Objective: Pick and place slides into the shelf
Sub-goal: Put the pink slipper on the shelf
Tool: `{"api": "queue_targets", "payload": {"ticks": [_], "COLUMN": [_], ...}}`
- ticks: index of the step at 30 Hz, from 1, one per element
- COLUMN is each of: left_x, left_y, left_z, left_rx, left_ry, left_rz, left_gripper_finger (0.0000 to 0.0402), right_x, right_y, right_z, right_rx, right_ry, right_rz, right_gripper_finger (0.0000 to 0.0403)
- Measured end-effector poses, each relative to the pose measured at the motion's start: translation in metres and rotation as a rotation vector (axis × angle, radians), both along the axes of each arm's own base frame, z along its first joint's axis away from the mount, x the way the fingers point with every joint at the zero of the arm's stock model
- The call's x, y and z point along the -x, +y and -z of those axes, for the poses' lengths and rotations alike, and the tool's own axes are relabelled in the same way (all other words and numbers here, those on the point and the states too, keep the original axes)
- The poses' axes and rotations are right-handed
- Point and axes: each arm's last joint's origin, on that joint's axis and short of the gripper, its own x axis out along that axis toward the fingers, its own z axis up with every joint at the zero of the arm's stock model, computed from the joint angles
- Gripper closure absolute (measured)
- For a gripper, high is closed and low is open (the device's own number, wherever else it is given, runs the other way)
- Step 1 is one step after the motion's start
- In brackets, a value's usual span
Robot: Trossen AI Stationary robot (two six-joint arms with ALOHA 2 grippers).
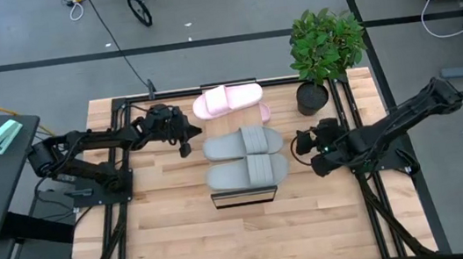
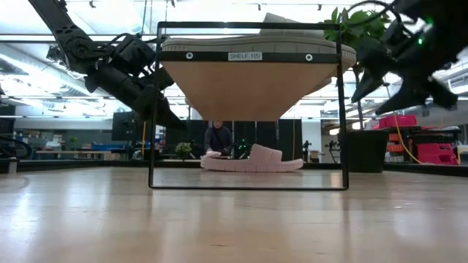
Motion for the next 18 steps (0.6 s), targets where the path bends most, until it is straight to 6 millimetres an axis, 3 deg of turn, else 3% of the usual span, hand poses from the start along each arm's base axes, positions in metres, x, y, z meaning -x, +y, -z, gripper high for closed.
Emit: {"api": "queue_targets", "payload": {"ticks": [9, 18], "left_x": [-0.001, -0.001], "left_y": [-0.002, -0.002], "left_z": [0.000, -0.001], "left_rx": [0.024, 0.025], "left_ry": [-0.015, -0.020], "left_rz": [0.050, 0.070], "left_gripper_finger": [0.0379, 0.0368], "right_x": [0.004, -0.007], "right_y": [-0.015, -0.041], "right_z": [0.039, 0.049], "right_rx": [-0.079, -0.208], "right_ry": [-0.204, -0.376], "right_rz": [0.135, 0.156], "right_gripper_finger": [0.0108, 0.0108]}}
